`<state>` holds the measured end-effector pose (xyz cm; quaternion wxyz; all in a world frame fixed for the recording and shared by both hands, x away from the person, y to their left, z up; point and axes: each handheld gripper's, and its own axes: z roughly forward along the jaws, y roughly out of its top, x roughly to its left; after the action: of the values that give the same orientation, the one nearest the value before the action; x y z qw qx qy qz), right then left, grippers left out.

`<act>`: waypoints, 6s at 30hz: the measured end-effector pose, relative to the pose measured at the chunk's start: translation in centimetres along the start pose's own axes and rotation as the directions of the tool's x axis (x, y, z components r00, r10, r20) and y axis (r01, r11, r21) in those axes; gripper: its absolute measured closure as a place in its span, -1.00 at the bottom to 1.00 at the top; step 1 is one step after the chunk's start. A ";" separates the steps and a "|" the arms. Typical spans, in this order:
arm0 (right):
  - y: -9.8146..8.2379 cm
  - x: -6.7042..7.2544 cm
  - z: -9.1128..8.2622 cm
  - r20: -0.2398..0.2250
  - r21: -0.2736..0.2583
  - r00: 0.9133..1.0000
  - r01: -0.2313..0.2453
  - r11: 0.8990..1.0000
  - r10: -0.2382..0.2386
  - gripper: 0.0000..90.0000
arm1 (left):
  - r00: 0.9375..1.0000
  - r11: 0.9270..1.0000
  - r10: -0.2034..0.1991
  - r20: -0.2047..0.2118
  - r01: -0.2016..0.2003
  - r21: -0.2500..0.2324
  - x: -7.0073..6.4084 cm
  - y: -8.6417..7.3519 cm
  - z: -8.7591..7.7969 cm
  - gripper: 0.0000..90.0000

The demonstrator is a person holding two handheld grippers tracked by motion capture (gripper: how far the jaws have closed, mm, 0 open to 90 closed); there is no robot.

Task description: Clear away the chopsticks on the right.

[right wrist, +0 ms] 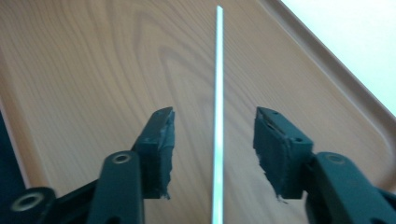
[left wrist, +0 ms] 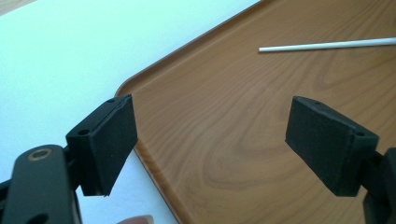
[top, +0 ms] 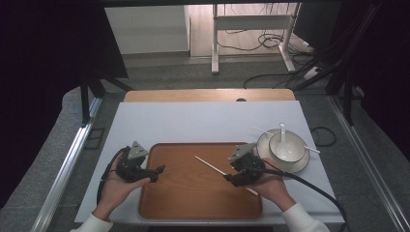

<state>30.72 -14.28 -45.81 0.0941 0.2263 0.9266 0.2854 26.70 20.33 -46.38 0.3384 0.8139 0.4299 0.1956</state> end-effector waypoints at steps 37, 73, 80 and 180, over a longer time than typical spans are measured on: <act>5.1 -0.8 8.9 0.040 0.170 0.997 0.054 0.984 -0.062 0.99 | 1.000 1.000 -0.013 -0.013 0.013 0.000 0.5 -0.3 -0.3 -0.63; -0.6 -2.6 4.2 0.141 0.225 0.988 -0.098 0.969 0.068 1.00 | 1.000 1.000 -0.012 -0.015 0.012 -0.010 0.5 -0.2 -0.5 -0.63; -1.4 -3.2 3.6 0.176 0.231 0.981 -0.122 0.965 0.082 1.00 | 1.000 1.000 -0.013 -0.017 0.013 -0.011 0.6 -0.3 -0.6 -0.63; -13.9 -21.8 -8.4 0.290 0.386 0.950 -0.226 0.894 0.116 0.26 | 1.000 0.999 -0.024 0.011 0.024 -0.032 0.9 -0.5 -0.8 -0.62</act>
<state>42.27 -38.88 -45.85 0.1385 0.3576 0.9217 0.0577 26.48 21.60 -46.17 0.3562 0.8041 0.4346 0.1940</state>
